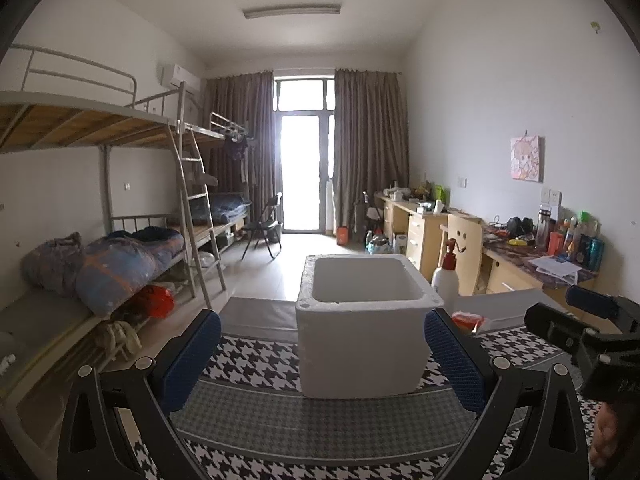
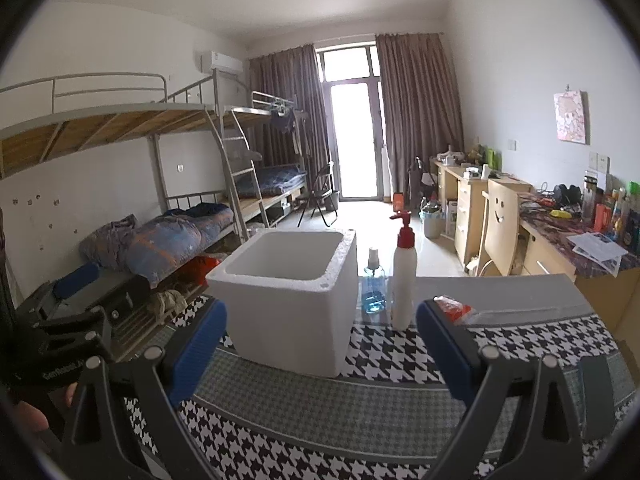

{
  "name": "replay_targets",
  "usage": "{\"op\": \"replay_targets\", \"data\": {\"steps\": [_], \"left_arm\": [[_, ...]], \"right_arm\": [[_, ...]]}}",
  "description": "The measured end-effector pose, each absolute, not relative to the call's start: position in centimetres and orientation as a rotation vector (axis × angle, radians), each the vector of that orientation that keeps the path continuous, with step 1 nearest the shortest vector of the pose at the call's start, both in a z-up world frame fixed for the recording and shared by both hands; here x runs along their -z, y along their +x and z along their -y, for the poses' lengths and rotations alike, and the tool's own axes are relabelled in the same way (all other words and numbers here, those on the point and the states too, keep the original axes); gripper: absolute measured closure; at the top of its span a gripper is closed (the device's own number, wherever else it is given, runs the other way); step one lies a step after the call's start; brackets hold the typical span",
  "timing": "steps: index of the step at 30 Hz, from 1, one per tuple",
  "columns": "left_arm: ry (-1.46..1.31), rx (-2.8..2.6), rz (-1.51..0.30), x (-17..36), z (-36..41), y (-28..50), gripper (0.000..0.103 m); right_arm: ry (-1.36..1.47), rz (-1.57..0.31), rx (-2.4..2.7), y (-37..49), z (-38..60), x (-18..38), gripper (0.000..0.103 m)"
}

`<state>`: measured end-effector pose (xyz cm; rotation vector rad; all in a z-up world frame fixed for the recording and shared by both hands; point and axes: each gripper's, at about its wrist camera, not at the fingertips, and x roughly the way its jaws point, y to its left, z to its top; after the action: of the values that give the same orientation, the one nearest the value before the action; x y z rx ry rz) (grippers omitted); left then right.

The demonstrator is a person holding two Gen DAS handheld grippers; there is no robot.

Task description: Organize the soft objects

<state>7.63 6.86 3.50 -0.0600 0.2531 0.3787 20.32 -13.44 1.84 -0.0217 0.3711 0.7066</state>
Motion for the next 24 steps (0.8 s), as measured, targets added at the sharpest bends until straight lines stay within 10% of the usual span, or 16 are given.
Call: {"op": "replay_targets", "data": {"steps": [24], "left_arm": [[-0.066,-0.371,-0.244,0.1,-5.3,4.5,0.001]], "right_arm": [[-0.063,-0.264,-0.648,15.2,16.4,2.4,0.004]]}}
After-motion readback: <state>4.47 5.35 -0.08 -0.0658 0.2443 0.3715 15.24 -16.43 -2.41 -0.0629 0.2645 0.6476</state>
